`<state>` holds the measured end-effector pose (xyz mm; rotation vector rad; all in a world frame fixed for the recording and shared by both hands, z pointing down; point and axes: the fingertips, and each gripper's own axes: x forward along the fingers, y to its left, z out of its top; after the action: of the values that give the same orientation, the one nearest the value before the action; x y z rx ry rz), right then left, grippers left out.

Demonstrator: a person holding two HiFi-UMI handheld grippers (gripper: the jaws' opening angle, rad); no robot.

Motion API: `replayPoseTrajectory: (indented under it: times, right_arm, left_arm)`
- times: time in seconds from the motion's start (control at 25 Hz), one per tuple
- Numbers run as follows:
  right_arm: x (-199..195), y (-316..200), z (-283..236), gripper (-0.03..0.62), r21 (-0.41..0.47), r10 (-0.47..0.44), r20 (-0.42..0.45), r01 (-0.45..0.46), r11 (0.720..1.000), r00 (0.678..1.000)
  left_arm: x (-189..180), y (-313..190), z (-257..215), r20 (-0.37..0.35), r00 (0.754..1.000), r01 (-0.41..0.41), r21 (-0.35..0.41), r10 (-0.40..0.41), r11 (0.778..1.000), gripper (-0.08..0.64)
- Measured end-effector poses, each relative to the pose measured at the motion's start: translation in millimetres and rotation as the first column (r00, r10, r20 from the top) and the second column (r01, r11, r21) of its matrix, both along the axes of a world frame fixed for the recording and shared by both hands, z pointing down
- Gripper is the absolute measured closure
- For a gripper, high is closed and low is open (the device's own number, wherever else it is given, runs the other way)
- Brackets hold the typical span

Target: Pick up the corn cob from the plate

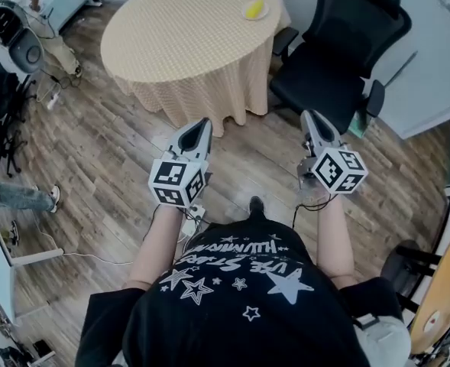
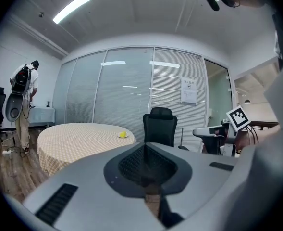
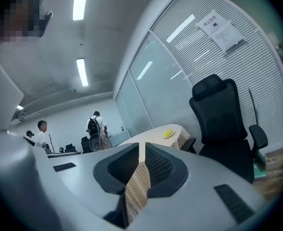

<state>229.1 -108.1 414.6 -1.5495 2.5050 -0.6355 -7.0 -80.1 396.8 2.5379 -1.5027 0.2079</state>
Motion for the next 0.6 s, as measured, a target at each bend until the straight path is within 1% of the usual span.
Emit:
replayPoseTrajectory:
  times: [0.12, 0.32, 0.48, 0.6]
  right_arm:
    - [26, -19, 1, 0.54, 0.0, 0.008, 0.009, -0.008, 1.0, 1.0]
    - [54, -42, 14, 0.54, -0.022, -0.009, 0.022, 0.009, 1.0, 1.0]
    - [67, -52, 19, 0.54, -0.034, -0.02, 0.054, 0.022, 0.999, 0.998]
    - [69, -53, 22, 0.54, -0.041, -0.021, 0.075, 0.024, 0.999, 0.997]
  left_arm:
    - [20, -17, 0, 0.007, 1.0, 0.009, 0.001, -0.009, 1.0, 0.552]
    - [46, -34, 5, 0.016, 0.999, 0.041, -0.01, -0.041, 0.999, 0.552]
    - [56, -38, 6, 0.03, 0.998, 0.055, -0.018, -0.055, 0.998, 0.552]
    - [56, -37, 6, 0.045, 0.997, 0.06, -0.024, -0.059, 0.998, 0.552]
